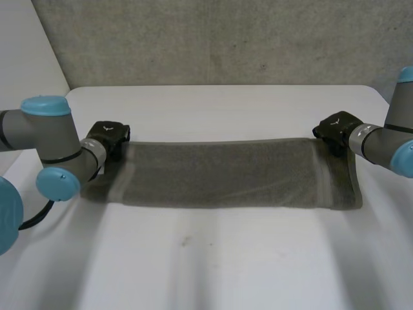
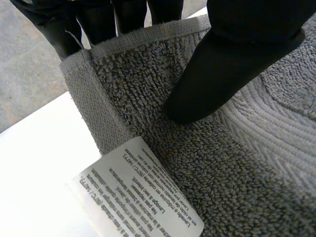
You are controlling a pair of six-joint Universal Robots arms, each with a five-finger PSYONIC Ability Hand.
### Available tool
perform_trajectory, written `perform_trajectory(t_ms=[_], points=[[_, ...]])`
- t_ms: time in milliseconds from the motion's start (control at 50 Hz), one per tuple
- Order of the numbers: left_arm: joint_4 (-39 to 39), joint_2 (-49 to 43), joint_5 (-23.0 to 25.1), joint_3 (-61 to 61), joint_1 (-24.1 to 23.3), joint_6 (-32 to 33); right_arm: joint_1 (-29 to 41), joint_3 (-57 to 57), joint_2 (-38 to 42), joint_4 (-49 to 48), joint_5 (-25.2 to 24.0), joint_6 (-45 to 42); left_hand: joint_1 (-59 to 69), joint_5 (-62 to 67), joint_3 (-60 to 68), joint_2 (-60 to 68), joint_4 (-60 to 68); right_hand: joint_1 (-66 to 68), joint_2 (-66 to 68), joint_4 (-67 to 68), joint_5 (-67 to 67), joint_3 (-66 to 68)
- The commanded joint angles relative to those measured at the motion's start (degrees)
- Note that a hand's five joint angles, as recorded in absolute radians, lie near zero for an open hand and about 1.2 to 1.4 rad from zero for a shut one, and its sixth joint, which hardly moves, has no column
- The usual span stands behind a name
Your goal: Fold the towel.
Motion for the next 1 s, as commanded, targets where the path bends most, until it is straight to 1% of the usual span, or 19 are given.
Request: perform_trajectory(t_ms=[20, 100, 120, 140, 160, 180, 200, 220, 300, 400, 440, 460, 500, 520, 560, 660, 840, 940, 1000], points=[[1.19, -1.74, 0.01, 2.0, -0.11, -0.09, 0.34, -2.94, 2.79, -3.23, 1.18, -0.06, 12.07, 11.21, 10.32, 10.25, 10.23, 4.11, 3.81, 3.45, 3.35, 3.6], [4.17, -1.91, 0.01, 1.91, -0.11, -0.09, 0.34, -3.47, 3.58, -3.59, 1.09, -0.06, 12.07, 11.21, 10.32, 10.25, 10.23, 0.84, 0.54, 0.18, 0.08, 0.33], [5.05, -1.91, 0.01, 1.74, -0.11, -0.17, 0.43, -3.47, 3.84, -3.76, 1.18, -0.15, -0.56, -1.43, -2.31, -2.38, -2.41, -29.17, -29.47, -29.82, -29.93, -29.68], [5.06, -1.91, 0.01, 1.74, -0.11, -0.17, 0.43, -3.47, 3.85, -3.76, 1.18, -0.15, -0.69, -1.55, -2.44, -2.51, -2.53, -29.47, -29.77, -30.12, -30.23, -29.98], [5.23, -1.74, -0.16, 1.65, -0.11, -0.09, 0.6, -3.47, 4.02, -3.85, 1.26, -0.15, -33.66, -34.53, -35.41, -35.48, -35.51, -65.89, -66.19, -66.55, -66.65, -66.4], [5.23, -1.74, -0.16, 1.65, -0.11, -0.09, 1.21, -3.56, 4.02, -3.85, 1.27, -0.15, -33.99, -34.86, -35.74, -35.81, -35.84, -65.89, -66.19, -66.55, -66.65, -66.4], [5.32, -1.56, -0.16, 1.48, -0.2, -0.09, 1.22, -3.56, 4.02, -3.85, 1.27, -0.15, -55.31, -56.18, -57.06, -57.13, -57.16, -65.89, -66.19, -66.55, -66.65, -66.4], [5.49, -1.3, -0.16, 1.3, -0.46, -0.09, 1.48, -3.56, 3.76, -3.76, 1.35, 0.03, -57.86, -58.72, -59.61, -59.67, -59.7, -65.89, -66.19, -66.55, -66.65, -66.4], [5.58, -0.33, 0.01, 0.33, -1.17, -0.44, 1.75, -2.77, 2.27, -3.5, 1.53, 1.0, -57.88, -58.75, -59.63, -59.7, -59.73, -65.89, -66.19, -66.55, -66.65, -66.4], [5.67, 4.15, 0.01, -3.45, -1.25, -0.61, 1.66, 1.98, -4.24, -3.94, 1.09, 7.41, -57.88, -58.75, -59.63, -59.7, -59.73, -65.89, -66.19, -66.55, -66.65, -66.4], [5.67, 8.52, 0.01, -8.08, -1.25, -1.4, 1.4, 8.19, -10.88, -4.9, 0.74, 10.74, -57.88, -58.75, -59.63, -59.7, -59.73, -65.89, -66.19, -66.55, -66.65, -66.4], [5.67, 8.55, 0.01, -8.11, -1.25, -1.4, 1.4, 8.22, -10.92, -4.91, 0.74, 10.75, -57.88, -58.75, -59.63, -59.7, -59.73, -65.89, -66.19, -66.55, -66.65, -66.4], [5.76, 14.32, 0.1, -14.23, -1.25, -3.15, 1.13, 16.7, -18.79, -6.48, 0.74, 11.28, -57.88, -58.75, -59.63, -59.7, -59.73, -65.89, -66.19, -66.55, -66.65, -66.4], [5.76, 14.35, 0.1, -14.26, -1.25, -3.16, 1.13, 16.75, -18.83, -6.49, 0.74, 11.28, -57.88, -58.75, -59.63, -59.7, -59.73, -65.89, -66.19, -66.55, -66.65, -66.4], [5.94, 17.42, 0.1, -17.77, -1.25, -4.48, 0.96, 26.28, -26.61, -8.85, 0.56, 11.45, -57.88, -58.75, -59.63, -59.7, -59.73, -65.89, -66.19, -66.55, -66.65, -66.4], [10.32, 29.61, 0.27, -32.33, -1.17, -9.65, 0.69, 38.94, -36.12, -11.32, 0.56, 11.46, -57.88, -58.75, -59.63, -59.7, -59.73, -65.89, -66.19, -66.55, -66.65, -66.4], [17.45, 39.75, 0.19, -46.51, -1.17, -11.86, -3.88, 54.1, -41.42, -12.55, 0.39, 11.72, -57.72, -58.58, -59.46, -59.53, -59.56, -64.46, -64.76, -65.12, -65.22, -64.97], [22.28, 41.86, 0.19, -51.79, -1.34, -11.86, -5.28, 61.13, -41.42, -18.44, 0.39, 11.46, -57.55, -58.41, -59.3, -59.36, -59.39, -61.93, -62.24, -62.59, -62.7, -62.45], [25.79, 41.86, 0.1, -53.63, -1.95, -11.69, -6.77, 66.48, -40.98, -26.41, 0.13, 11.37, -57.38, -58.24, -59.13, -59.2, -59.22, -61.6, -61.9, -62.26, -62.37, -62.11]])
